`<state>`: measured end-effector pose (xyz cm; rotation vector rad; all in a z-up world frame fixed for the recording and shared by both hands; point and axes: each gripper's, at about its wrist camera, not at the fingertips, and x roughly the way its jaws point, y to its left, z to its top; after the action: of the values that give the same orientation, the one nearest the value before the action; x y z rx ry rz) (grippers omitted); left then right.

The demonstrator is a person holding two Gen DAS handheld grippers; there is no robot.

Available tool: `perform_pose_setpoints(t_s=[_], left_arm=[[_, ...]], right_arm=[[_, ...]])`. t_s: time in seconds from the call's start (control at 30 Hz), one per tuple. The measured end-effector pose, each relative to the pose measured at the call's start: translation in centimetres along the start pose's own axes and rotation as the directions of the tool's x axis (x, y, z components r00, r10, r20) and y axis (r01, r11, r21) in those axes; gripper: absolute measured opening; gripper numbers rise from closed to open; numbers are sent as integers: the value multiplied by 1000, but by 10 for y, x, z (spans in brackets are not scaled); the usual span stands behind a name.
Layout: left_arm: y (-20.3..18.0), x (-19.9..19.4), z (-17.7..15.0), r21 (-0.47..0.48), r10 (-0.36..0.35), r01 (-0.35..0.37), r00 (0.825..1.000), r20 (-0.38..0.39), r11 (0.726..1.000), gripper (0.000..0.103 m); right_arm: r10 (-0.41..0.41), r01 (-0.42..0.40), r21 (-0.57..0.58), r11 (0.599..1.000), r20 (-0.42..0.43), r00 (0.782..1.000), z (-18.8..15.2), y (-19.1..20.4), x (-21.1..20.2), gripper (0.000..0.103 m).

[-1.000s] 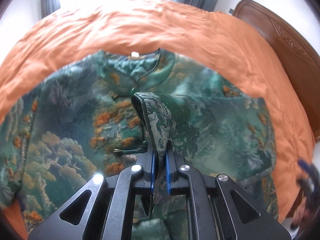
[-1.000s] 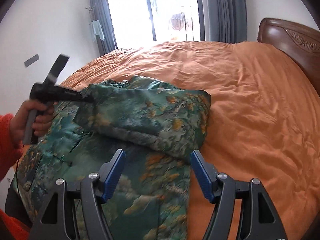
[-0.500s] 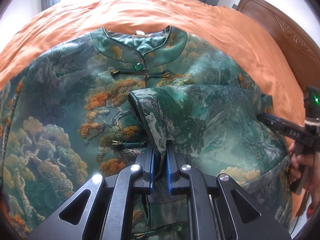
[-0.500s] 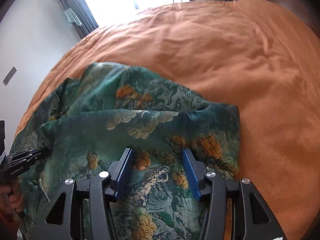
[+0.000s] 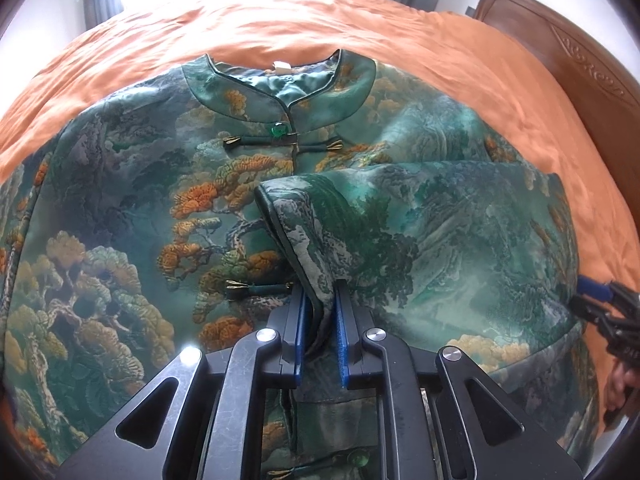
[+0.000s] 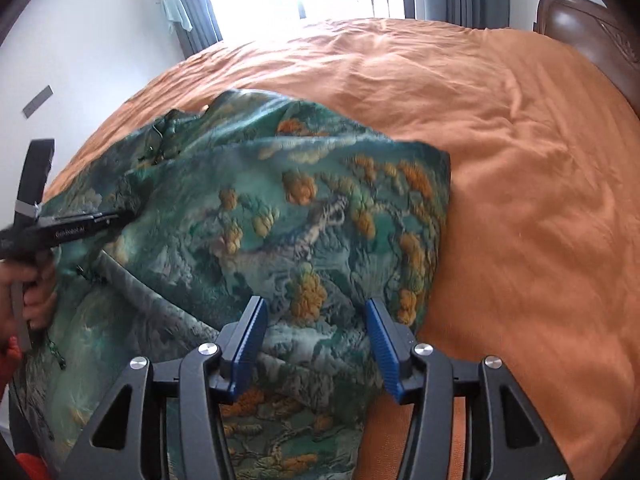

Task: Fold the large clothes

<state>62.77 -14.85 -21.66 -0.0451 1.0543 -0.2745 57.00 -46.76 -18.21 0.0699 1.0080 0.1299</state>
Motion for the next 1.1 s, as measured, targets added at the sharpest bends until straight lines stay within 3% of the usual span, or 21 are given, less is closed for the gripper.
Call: perform_pose_setpoints(t_s=[0.13,0.27,0.37,0.43,0.7,0.8,0.93,0.97,1.0,1.03,1.1], left_arm=[[-3,-2,-2,5,23,-23,1000,4,1000,14],[-3,-4,-3,8,37,-37,999,14,999,21],[-1,-13,-8,4,52,-53,998,27,999,48],[1,-22,-12,9,41,-42,998,39,999,54],[3,-85,-44,68,-33,27,996,85,997,57],[3,-108,-58,78,-66,58,992,107,995,60],[4,-125,-71,71,-99,91,989,107,993,60],[4,-128,-73,72,-100,92,989,107,993,60],[3,-132,-76,74,-96,88,989,111,993,60],[3,-135,-78,78,-92,84,989,115,993,60],[5,-142,-82,84,-86,76,989,123,994,60]], right_arm=[[12,-7,75,997,-56,998,-1,-9,26,52],[4,0,85,996,-40,999,-3,-8,23,52],[15,-14,92,996,-11,1000,-13,-10,2,54],[15,-14,96,995,-8,1000,-31,-15,-18,62],[144,-134,190,973,-40,989,-144,-42,-89,62],[214,-197,239,951,-46,976,-187,-42,-109,62],[310,-288,256,923,-50,949,-220,-33,-112,62],[328,-302,263,916,-62,943,-223,-31,-108,60],[361,-328,278,903,-74,930,-225,-28,-103,45],[372,-335,287,897,-82,925,-227,-26,-100,37],[363,-322,297,899,-94,927,-226,-21,-101,17]])
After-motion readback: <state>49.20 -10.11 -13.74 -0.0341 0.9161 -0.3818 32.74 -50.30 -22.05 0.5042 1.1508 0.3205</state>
